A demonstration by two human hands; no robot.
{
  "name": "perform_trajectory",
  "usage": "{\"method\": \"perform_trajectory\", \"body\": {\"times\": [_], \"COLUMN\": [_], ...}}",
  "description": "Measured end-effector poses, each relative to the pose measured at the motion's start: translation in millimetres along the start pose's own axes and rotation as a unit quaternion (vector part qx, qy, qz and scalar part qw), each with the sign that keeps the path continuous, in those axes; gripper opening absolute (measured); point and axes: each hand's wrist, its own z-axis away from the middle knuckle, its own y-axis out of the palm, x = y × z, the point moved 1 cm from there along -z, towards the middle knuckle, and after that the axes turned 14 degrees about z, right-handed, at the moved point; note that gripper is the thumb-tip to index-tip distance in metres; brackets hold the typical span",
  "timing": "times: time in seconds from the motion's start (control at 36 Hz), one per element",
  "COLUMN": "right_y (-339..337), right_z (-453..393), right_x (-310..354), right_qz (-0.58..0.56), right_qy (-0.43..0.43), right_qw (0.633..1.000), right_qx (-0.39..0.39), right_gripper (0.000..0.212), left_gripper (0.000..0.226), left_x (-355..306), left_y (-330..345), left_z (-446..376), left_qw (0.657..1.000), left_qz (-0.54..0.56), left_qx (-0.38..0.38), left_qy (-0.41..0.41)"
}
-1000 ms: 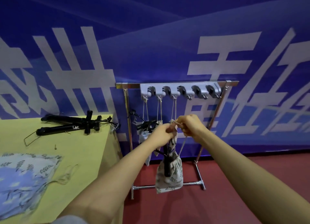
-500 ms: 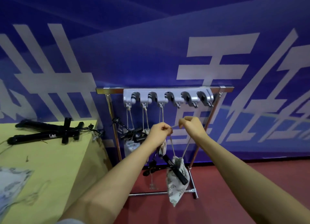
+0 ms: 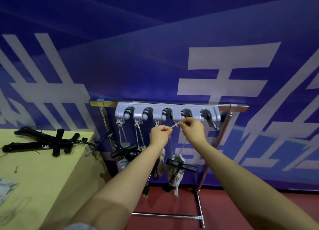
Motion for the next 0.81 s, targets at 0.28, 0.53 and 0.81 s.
{"method": "perform_trajectory", "body": {"times": [0.28,0.53,0.81], "right_y": [29.2,41.7,59.9], "right_z": [-28.1,-19.2,16.1], "right_x": [-29.4,-41.0,-26.0], "right_qz": [0.055,0.093,0.057], "right_qy": [0.026,0.059,0.046], "right_qw": [0.997,0.992,0.989], "right_qx": [0.044,0.061,0.13], "right_gripper": [0.02,0.022,0.019], "left_gripper": [0.013,0.015,0.02], "left_x": [21.5,25.0,44.7], "left_y": [13.4,7.6,-38.7], "left_z": [-28.9,-27.7,-8.2], "left_qw": [0.997,0.99,0.989], "left_qz": [-0.064,-0.139,-0.142], "left_qx": [-0.035,0.026,0.025], "left_qy": [-0.033,-0.003,-0.021]}}
